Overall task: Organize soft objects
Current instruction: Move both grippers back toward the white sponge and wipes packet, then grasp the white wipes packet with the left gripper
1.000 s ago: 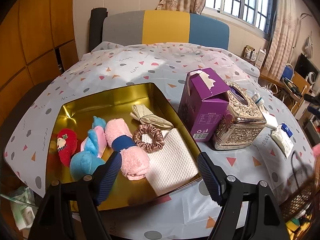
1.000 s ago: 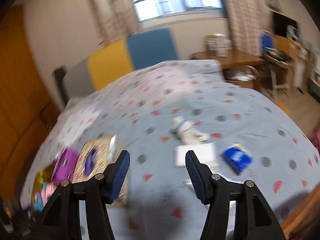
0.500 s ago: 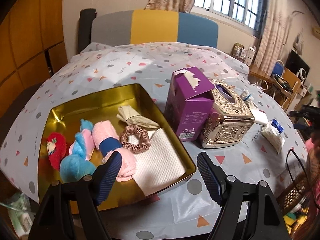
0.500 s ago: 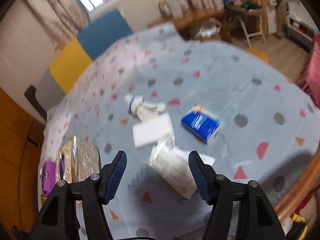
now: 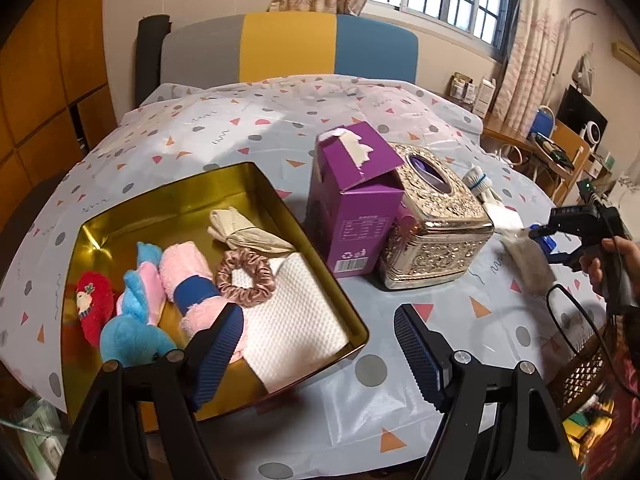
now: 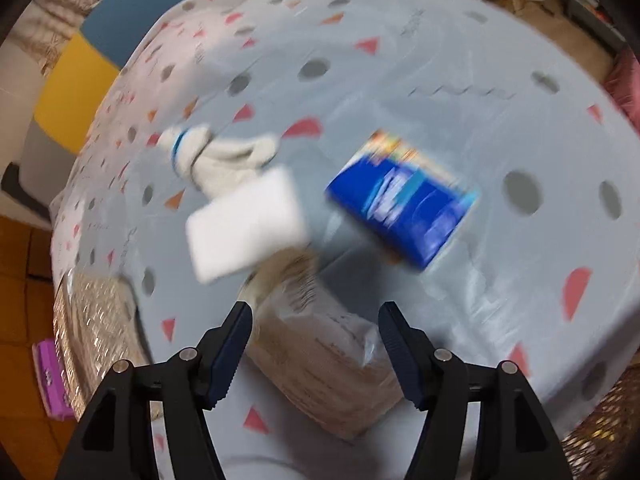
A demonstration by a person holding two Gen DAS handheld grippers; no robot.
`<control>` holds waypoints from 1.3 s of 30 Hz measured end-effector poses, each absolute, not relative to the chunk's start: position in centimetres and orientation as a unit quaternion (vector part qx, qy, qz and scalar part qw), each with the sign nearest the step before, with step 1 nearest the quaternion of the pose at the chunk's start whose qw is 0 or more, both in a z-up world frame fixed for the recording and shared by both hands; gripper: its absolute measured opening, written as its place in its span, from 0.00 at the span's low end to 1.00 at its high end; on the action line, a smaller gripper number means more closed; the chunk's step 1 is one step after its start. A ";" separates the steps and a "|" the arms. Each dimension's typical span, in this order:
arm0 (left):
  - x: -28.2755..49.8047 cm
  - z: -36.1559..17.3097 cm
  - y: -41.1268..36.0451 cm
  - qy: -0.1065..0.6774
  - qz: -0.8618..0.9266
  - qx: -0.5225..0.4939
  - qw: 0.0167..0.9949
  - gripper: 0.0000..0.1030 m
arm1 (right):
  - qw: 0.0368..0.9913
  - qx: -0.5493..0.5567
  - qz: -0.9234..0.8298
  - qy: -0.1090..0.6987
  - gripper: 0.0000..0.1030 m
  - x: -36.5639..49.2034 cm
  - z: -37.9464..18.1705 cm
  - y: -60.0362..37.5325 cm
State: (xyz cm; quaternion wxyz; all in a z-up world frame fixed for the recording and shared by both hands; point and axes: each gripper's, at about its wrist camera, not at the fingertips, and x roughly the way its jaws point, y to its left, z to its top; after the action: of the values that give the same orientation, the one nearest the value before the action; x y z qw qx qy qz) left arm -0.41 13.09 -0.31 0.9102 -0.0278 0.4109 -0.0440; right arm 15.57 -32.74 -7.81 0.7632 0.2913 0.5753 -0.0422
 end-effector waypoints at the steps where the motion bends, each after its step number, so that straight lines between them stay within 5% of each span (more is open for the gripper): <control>1: -0.2 -0.4 12.8 0.413 -0.045 -0.022 0.909 0.76 | 0.757 0.305 -0.020 0.578 0.67 15.3 -7.9 -32.2; 23: 5.8 4.4 -5.4 0.403 -0.272 0.070 0.871 0.76 | 0.864 0.255 -0.010 0.434 0.67 7.5 0.9 -34.2; 36: 13.9 -4.2 -18.3 0.497 -0.301 0.111 0.807 0.76 | 0.900 0.220 0.001 0.376 0.67 4.4 3.9 -36.1; 37: 14.3 -4.8 -18.6 0.501 -0.295 0.112 0.806 0.78 | 0.899 0.223 0.003 0.378 0.67 4.4 3.8 -36.3; 39: 15.0 -6.1 -19.2 0.501 -0.285 0.110 0.810 1.00 | 0.897 0.222 0.007 0.381 0.67 4.5 3.4 -36.4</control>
State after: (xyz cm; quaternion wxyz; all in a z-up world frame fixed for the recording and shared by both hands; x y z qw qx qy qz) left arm 14.98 -19.24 -6.14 0.8098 0.1104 0.5009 -0.2848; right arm 4.53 -36.42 3.37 0.8973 0.2218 0.3815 0.0068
